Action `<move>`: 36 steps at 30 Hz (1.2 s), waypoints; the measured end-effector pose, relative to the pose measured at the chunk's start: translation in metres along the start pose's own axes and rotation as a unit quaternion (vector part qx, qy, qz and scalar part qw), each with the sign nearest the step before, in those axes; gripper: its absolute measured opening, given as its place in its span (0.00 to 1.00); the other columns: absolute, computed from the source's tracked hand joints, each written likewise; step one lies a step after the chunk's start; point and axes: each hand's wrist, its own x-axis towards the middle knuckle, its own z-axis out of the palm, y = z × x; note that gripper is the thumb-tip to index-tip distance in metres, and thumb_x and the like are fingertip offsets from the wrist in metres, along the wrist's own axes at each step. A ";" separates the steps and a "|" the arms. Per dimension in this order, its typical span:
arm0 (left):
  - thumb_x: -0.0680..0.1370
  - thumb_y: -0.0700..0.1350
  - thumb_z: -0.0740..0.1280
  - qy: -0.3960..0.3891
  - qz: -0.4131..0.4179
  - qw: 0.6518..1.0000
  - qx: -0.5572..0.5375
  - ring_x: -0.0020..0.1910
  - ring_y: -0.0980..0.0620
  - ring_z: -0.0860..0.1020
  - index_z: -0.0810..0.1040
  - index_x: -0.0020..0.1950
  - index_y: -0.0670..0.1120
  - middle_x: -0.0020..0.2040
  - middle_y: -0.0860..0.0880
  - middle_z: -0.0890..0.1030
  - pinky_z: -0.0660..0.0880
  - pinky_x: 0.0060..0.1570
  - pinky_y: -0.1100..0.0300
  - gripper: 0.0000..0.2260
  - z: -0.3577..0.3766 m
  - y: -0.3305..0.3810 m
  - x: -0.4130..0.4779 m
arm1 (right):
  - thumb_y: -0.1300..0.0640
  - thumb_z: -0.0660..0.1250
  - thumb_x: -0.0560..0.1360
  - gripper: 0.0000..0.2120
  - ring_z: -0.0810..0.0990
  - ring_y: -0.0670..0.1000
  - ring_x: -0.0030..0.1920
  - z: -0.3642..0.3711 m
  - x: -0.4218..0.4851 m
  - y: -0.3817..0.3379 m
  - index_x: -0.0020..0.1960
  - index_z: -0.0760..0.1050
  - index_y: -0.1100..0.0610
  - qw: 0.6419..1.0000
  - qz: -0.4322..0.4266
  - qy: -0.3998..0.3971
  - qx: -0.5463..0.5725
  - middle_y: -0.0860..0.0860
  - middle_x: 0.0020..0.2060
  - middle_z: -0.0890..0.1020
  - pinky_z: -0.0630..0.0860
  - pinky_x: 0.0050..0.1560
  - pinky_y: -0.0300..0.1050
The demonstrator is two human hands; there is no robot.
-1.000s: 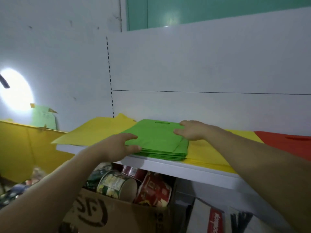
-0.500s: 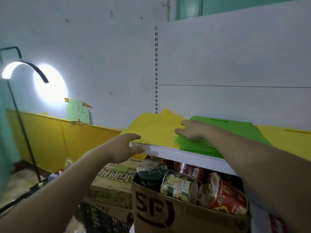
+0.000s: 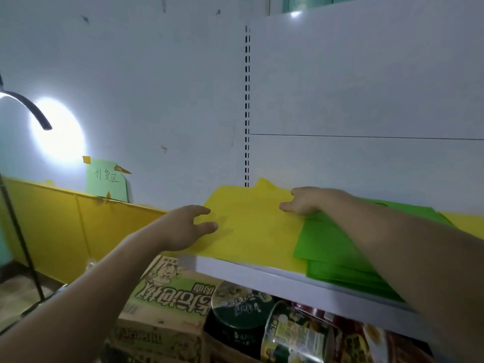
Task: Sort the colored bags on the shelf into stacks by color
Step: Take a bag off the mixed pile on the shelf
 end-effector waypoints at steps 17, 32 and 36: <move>0.75 0.60 0.65 -0.041 -0.016 0.999 0.019 0.72 0.45 0.63 0.58 0.76 0.47 0.75 0.46 0.61 0.63 0.67 0.54 0.34 0.010 -0.019 0.059 | 0.36 0.57 0.77 0.34 0.70 0.57 0.66 0.011 0.013 -0.009 0.70 0.68 0.61 0.998 0.034 0.008 -0.054 0.57 0.68 0.70 0.68 0.63 0.48; 0.74 0.36 0.68 0.074 0.033 0.970 -0.227 0.64 0.42 0.68 0.56 0.76 0.50 0.70 0.45 0.65 0.70 0.58 0.49 0.34 0.006 -0.035 0.063 | 0.46 0.57 0.81 0.22 0.69 0.57 0.68 0.007 0.003 -0.019 0.72 0.66 0.52 0.953 0.058 0.226 0.193 0.53 0.70 0.70 0.67 0.64 0.48; 0.76 0.37 0.66 0.084 0.006 0.943 -0.323 0.55 0.45 0.72 0.55 0.77 0.47 0.65 0.46 0.71 0.73 0.52 0.49 0.33 0.002 -0.035 0.063 | 0.52 0.63 0.79 0.22 0.71 0.55 0.65 0.003 0.001 -0.021 0.71 0.67 0.53 0.903 0.075 0.276 0.321 0.53 0.69 0.70 0.68 0.60 0.44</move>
